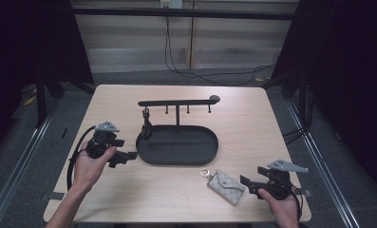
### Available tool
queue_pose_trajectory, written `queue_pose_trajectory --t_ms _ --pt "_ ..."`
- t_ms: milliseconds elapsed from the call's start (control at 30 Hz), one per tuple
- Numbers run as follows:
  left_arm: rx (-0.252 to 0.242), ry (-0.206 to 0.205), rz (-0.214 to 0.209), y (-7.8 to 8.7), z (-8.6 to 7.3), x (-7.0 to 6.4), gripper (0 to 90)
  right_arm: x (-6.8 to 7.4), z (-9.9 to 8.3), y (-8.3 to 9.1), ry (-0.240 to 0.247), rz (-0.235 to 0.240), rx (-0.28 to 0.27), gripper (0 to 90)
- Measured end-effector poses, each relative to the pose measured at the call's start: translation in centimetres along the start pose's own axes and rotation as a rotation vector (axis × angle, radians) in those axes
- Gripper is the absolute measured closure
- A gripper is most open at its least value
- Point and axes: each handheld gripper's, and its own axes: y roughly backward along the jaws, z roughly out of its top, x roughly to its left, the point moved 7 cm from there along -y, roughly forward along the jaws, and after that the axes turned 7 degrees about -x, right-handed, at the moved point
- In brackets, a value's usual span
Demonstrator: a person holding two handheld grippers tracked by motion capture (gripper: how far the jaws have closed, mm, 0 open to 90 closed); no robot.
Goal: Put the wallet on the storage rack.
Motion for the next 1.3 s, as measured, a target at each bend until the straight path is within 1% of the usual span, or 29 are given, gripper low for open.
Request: queue_pose_trajectory --t_ms 33,67,100,133,167,200,233,267,300,333,367,400,467,533,600,633,667,700,767,800,833,867,967,1033,1133,1167,1200,1233,1300 --pt "0.0 0.0 0.0 0.0 0.0 0.0 24.1 0.0 0.0 0.0 0.0 0.0 0.0 15.7" --pt "0.004 -0.003 0.017 0.0 -0.5 0.0 24.1 0.0 0.0 0.0 0.004 0.002 0.003 15.7" --pt "0.002 0.009 0.04 -0.1 -1.2 -0.1 24.1 0.2 -0.1 -0.2 0.017 0.007 0.013 15.8" --pt "0.002 0.009 0.04 -0.1 -1.2 -0.1 24.1 0.2 -0.1 -0.3 0.019 0.011 0.013 15.8" --pt "-0.015 0.035 0.041 -0.2 -2.0 -0.4 24.0 0.3 -0.1 -0.3 0.017 0.01 0.016 15.8" --pt "-0.015 0.035 0.041 -0.2 -2.0 -0.4 23.5 0.3 -0.1 -0.3 0.017 0.01 0.016 15.8" --pt "-0.033 0.052 0.039 -0.3 -2.3 -0.6 23.5 0.3 -0.1 -0.4 0.018 0.011 0.017 15.9" --pt "-0.035 0.046 0.028 -0.3 -2.7 -0.7 23.2 0.2 -0.1 -0.3 0.016 0.01 0.019 16.9" --pt "-0.016 0.048 0.016 -0.4 -3.1 -0.9 23.2 0.2 -0.1 -0.3 0.016 0.013 0.014 17.8" --pt "-0.004 0.044 0.026 -0.5 -3.6 -1.1 23.3 0.2 -0.1 -0.3 0.012 0.016 0.015 17.9" --pt "-0.002 0.041 0.022 -0.4 -3.8 -1.2 24.2 0.2 -0.1 -0.1 0.007 0.028 0.021 21.5" --pt "0.001 0.036 0.005 -0.3 -4.2 -1.5 24.2 0.2 -0.1 -0.1 0.007 0.028 0.021 21.5" --pt "-0.017 0.029 0.001 0.1 -4.9 -1.9 24.7 0.5 -0.1 -0.1 0.008 0.052 0.028 22.1" --pt "-0.02 0.027 0.001 0.4 -5.7 -2.2 24.7 1.0 -0.1 -0.1 0.021 0.068 0.038 21.3" --pt "-0.056 0.062 -0.013 0.4 -6.4 -2.4 24.6 1.2 0.0 -0.2 0.022 0.069 0.044 21.3" --pt "-0.053 0.062 -0.013 0.4 -6.8 -2.4 24.7 1.3 0.0 -0.3 0.032 0.073 0.049 21.3" --pt "-0.048 0.05 -0.003 0.5 -7.1 -2.4 24.6 1.6 0.1 -0.3 0.039 0.08 0.054 21.4" --pt "-0.066 0.019 0.014 1.0 -7.5 -2.5 24.7 2.0 0.2 -0.4 0.057 0.093 0.062 21.4" --pt "-0.068 0.012 0.015 1.2 -7.6 -2.6 24.7 2.2 0.3 -0.4 0.069 0.11 0.069 21.6" --pt "-0.063 0.011 0.007 1.4 -7.8 -2.7 24.7 2.2 0.3 -0.4 0.069 0.11 0.069 21.6" --pt "-0.078 0.019 0.012 1.6 -8.1 -2.9 24.7 2.4 0.3 -0.3 0.079 0.12 0.09 22.1" --pt "-0.076 0.018 -0.001 1.9 -8.6 -3.3 24.7 2.4 0.4 -0.3 0.079 0.125 0.093 22.1" --pt "-0.067 0.011 -0.002 2.1 -9.1 -3.7 24.7 2.5 0.4 -0.2 0.078 0.141 0.112 22.1" --pt "-0.082 0.022 -0.017 2.3 -9.2 -3.8 22.5 2.6 0.7 0.0 0.094 0.148 0.132 22.0" --pt "-0.107 0.045 -0.053 2.4 -9.0 -3.9 19.8 2.8 1.2 0.2 0.097 0.158 0.144 22.0" --pt "-0.109 0.047 -0.066 2.3 -9.0 -4.0 18.7 3.0 1.7 0.3 0.094 0.159 0.154 21.9" --pt "-0.106 0.042 -0.069 2.2 -9.1 -4.1 18.7 3.0 1.7 0.3 0.094 0.159 0.154 21.9" --pt "-0.098 0.036 -0.078 2.1 -9.2 -4.1 18.0 3.2 2.1 0.2 0.101 0.162 0.167 21.3" --pt "-0.092 0.029 -0.073 1.9 -9.2 -4.2 18.2 3.3 2.2 0.1 0.106 0.161 0.179 21.2"
